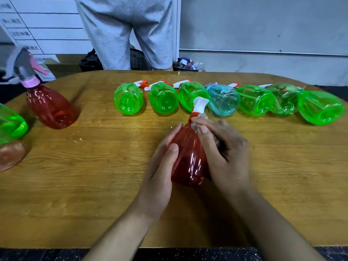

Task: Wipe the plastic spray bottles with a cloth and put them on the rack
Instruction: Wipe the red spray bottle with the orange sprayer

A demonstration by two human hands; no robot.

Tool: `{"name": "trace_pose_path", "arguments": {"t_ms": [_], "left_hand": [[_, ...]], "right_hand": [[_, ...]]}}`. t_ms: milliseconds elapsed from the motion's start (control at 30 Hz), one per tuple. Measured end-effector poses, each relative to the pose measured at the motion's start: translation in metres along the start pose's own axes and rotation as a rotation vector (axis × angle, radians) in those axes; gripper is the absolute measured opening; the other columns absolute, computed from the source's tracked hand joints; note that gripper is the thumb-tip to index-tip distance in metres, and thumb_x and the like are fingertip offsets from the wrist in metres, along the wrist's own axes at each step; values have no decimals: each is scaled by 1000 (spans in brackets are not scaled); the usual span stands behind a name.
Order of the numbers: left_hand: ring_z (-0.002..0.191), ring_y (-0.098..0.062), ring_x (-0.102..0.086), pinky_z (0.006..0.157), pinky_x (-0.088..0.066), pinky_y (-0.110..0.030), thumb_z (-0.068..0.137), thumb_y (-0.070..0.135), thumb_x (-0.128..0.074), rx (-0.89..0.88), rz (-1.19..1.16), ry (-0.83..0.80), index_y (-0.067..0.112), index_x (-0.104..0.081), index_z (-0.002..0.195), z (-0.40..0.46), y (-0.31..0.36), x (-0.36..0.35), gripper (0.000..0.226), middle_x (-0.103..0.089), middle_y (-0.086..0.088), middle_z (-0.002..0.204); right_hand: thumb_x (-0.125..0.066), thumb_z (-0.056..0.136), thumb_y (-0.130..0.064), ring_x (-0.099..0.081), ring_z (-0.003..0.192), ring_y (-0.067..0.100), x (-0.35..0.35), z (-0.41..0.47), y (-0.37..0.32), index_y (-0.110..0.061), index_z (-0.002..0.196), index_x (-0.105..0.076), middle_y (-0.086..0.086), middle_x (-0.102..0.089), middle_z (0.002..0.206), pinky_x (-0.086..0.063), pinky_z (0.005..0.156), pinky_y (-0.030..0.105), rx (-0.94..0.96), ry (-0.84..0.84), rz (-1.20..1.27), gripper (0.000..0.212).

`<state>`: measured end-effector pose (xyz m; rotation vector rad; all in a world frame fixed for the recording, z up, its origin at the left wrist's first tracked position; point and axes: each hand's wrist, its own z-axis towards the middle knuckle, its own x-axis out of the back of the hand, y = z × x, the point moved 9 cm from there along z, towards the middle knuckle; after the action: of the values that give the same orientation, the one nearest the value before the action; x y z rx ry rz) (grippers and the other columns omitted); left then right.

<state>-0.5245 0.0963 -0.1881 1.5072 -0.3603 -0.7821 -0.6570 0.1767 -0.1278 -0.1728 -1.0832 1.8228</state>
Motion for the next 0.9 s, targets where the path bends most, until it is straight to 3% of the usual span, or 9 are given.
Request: {"name": "trace_pose_path", "arguments": {"t_ms": [100, 167, 267, 367, 467, 633, 733, 800, 900], "left_hand": [[139, -19, -60, 116, -48, -43, 106, 33, -50, 16, -75, 53, 26, -55, 149, 3, 4, 10, 43, -67, 1, 146], [133, -21, -64, 108, -55, -34, 102, 34, -48, 48, -207, 82, 27, -58, 147, 5, 7, 17, 46, -71, -3, 140], [135, -29, -63, 116, -49, -41, 101, 35, -44, 45, -296, 49, 30, -62, 144, 5, 16, 17, 46, -69, -10, 142], [138, -27, -60, 122, -40, -48, 106, 32, -48, -24, -158, 74, 27, -62, 143, 6, 17, 19, 40, -67, -7, 145], [143, -20, -56, 124, -36, -53, 103, 28, -45, -74, 0, 58, 27, -65, 141, 6, 12, 12, 44, -65, 0, 148], [134, -4, -61, 105, -49, -17, 101, 25, -48, -96, 86, -7, 20, -62, 141, 0, 5, -1, 42, -69, 14, 141], [137, -14, -61, 114, -50, -36, 101, 30, -47, -53, 39, 46, 22, -61, 143, 3, 0, 8, 45, -69, 5, 142], [139, -21, -60, 120, -42, -49, 102, 33, -46, -33, -20, 99, 23, -61, 144, 5, 0, 16, 46, -68, -2, 144], [132, -23, -65, 115, -48, -44, 105, 35, -52, 19, -191, 131, 29, -65, 140, 8, 3, 25, 38, -70, -6, 140]], "right_hand": [[-65, 102, -28, -53, 78, 2, -19, -16, -32, -19, 123, -77, -6, -54, 88, -42, 72, 18, 171, -112, -78, 26], [-70, 99, -26, -55, 79, 7, -35, -35, -58, -19, 119, -80, -5, -56, 90, -48, 73, 21, 363, -188, -115, 23], [-73, 98, -28, -57, 75, 14, -45, -47, -74, -21, 116, -81, -1, -57, 87, -54, 63, 32, 510, -176, -168, 21], [-70, 100, -28, -57, 77, 8, -32, -36, -61, -19, 118, -80, -1, -60, 90, -55, 67, 29, 435, -128, -129, 22], [-63, 102, -27, -48, 75, -2, -9, -16, -33, -16, 123, -77, -9, -51, 88, -43, 70, 17, 230, -54, -82, 27], [-58, 104, -31, -54, 73, 11, 5, -3, -5, -19, 126, -75, 3, -55, 80, -43, 64, 22, 55, -12, -68, 30], [-61, 103, -30, -52, 74, 2, -5, -8, -15, -18, 125, -76, -7, -52, 82, -38, 68, 12, 93, -33, -97, 29], [-65, 101, -29, -51, 77, -4, -17, -16, -30, -18, 124, -77, -15, -49, 88, -41, 71, 13, 171, -81, -98, 28], [-69, 100, -30, -58, 78, 10, -38, -35, -56, -20, 120, -79, -3, -58, 91, -51, 71, 25, 359, -169, -122, 24]]}}
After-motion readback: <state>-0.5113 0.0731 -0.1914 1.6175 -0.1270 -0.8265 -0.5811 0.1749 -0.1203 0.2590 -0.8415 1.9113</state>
